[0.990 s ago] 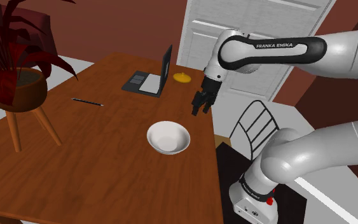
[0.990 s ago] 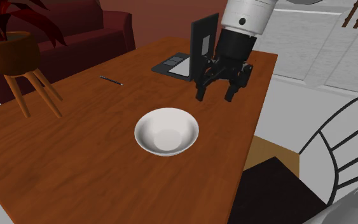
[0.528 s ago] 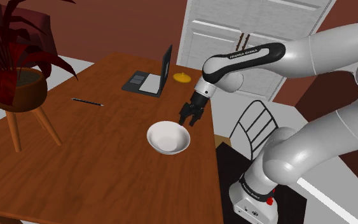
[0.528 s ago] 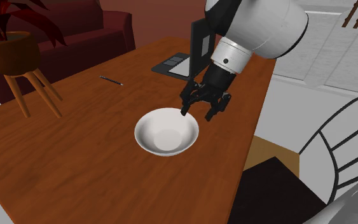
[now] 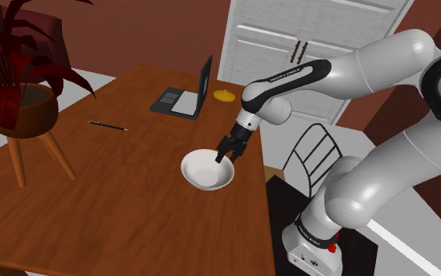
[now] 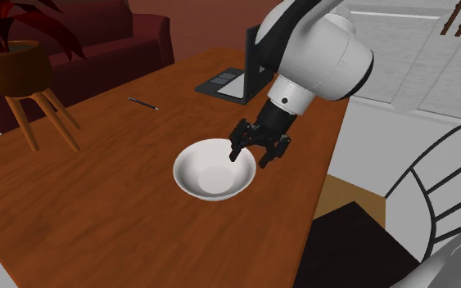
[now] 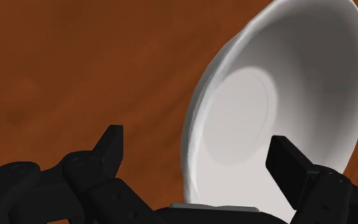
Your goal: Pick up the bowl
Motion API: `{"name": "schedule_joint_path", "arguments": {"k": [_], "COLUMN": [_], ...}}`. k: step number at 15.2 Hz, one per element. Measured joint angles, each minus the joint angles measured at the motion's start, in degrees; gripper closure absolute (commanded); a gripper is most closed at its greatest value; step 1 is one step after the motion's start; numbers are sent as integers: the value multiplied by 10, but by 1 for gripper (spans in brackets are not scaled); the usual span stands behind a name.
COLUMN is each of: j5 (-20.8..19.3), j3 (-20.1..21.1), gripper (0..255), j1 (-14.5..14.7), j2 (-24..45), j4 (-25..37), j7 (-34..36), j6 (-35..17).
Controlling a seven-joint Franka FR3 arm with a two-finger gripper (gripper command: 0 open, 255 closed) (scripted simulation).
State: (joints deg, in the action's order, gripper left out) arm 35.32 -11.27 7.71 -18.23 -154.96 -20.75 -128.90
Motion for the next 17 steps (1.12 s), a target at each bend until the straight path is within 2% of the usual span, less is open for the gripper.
{"name": "schedule_joint_path", "arguments": {"k": [1,2,12,17], "j5": [4,7,9,-14], "j3": [0,-1,-1,2], "gripper": [0,255,255,255], "j1": [2,3,3,-5], "j2": [6,9,11,-17], "j4": [1,0,0,9], "j7": [-4,-7,-9,19], "j6": [-4,-8,-10,20]}}
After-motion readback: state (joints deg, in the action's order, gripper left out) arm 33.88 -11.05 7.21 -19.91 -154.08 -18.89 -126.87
